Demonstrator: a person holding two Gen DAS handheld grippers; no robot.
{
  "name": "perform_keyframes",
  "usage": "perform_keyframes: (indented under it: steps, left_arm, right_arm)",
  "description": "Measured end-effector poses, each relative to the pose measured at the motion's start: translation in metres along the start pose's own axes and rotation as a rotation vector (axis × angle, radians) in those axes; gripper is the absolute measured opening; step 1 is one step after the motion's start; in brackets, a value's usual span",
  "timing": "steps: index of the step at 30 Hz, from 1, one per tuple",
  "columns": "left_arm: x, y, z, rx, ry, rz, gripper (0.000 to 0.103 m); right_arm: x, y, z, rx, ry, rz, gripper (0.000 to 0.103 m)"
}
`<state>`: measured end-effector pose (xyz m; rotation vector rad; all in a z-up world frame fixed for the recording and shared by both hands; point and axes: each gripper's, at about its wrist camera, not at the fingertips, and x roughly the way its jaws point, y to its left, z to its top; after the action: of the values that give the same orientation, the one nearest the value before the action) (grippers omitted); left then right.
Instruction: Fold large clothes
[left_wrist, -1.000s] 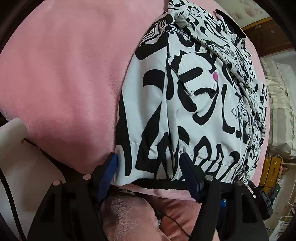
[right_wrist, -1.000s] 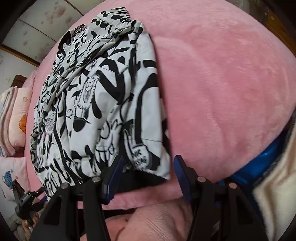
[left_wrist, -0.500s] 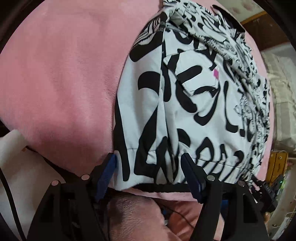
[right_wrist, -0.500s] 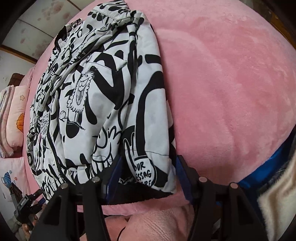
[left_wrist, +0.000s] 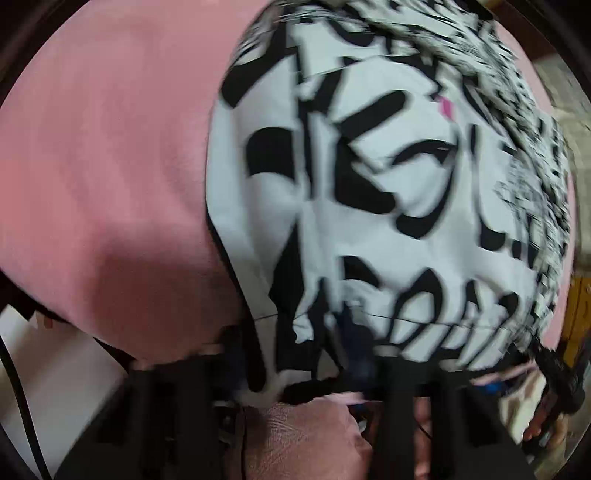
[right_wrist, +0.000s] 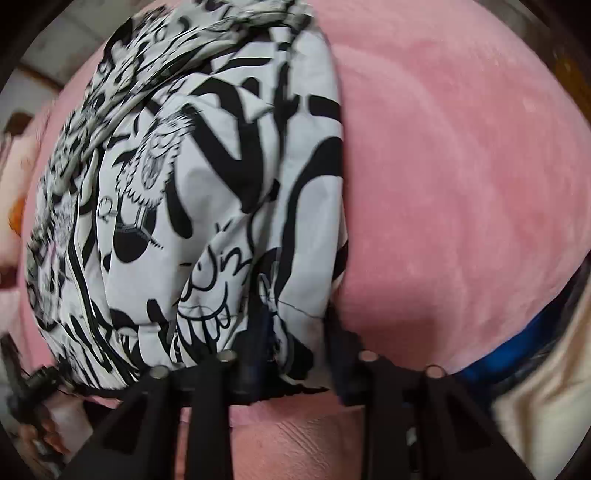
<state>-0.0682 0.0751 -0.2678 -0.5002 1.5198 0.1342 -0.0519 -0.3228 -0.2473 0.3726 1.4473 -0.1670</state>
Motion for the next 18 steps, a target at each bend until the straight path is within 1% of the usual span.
perform_keyframes:
  steps: [1, 3, 5, 7, 10, 14, 15, 16, 17, 18]
  left_arm:
    - [-0.005, -0.008, 0.002, 0.025, 0.005, 0.022, 0.021]
    - [-0.012, -0.016, 0.004, 0.049, 0.012, 0.045, 0.019]
    - [-0.022, -0.020, 0.008, 0.035, 0.019, 0.035, 0.018]
    - [-0.038, -0.016, 0.012, -0.015, 0.021, -0.026, 0.018]
    - [-0.069, -0.010, 0.015, -0.066, -0.007, -0.118, 0.017]
    - [-0.119, -0.013, 0.030, -0.104, -0.070, -0.230, 0.017]
    - [-0.133, -0.013, 0.036, -0.122, -0.089, -0.271, 0.017]
    - [-0.140, -0.013, 0.030, -0.131, -0.103, -0.297, 0.017]
    - [-0.154, -0.014, 0.040, -0.145, -0.127, -0.334, 0.017]
    - [-0.161, -0.015, 0.046, -0.152, -0.138, -0.349, 0.017]
  right_arm:
    - [-0.004, 0.004, 0.000, -0.016, -0.003, -0.014, 0.018]
    - [-0.017, 0.013, 0.001, -0.043, -0.014, -0.035, 0.014]
    - [-0.034, 0.018, 0.001, -0.055, -0.037, -0.035, 0.013]
    - [-0.052, 0.021, 0.001, -0.061, -0.062, -0.023, 0.012]
    - [-0.085, 0.021, 0.003, -0.062, -0.107, 0.014, 0.012]
    - [-0.132, 0.017, 0.013, -0.057, -0.187, 0.081, 0.012]
    - [-0.143, 0.024, 0.015, -0.054, -0.209, 0.096, 0.012]
    - [-0.153, 0.027, 0.020, -0.052, -0.228, 0.107, 0.012]
    - [-0.163, 0.030, 0.028, -0.050, -0.248, 0.120, 0.012]
    - [-0.172, 0.034, 0.036, -0.047, -0.267, 0.135, 0.012]
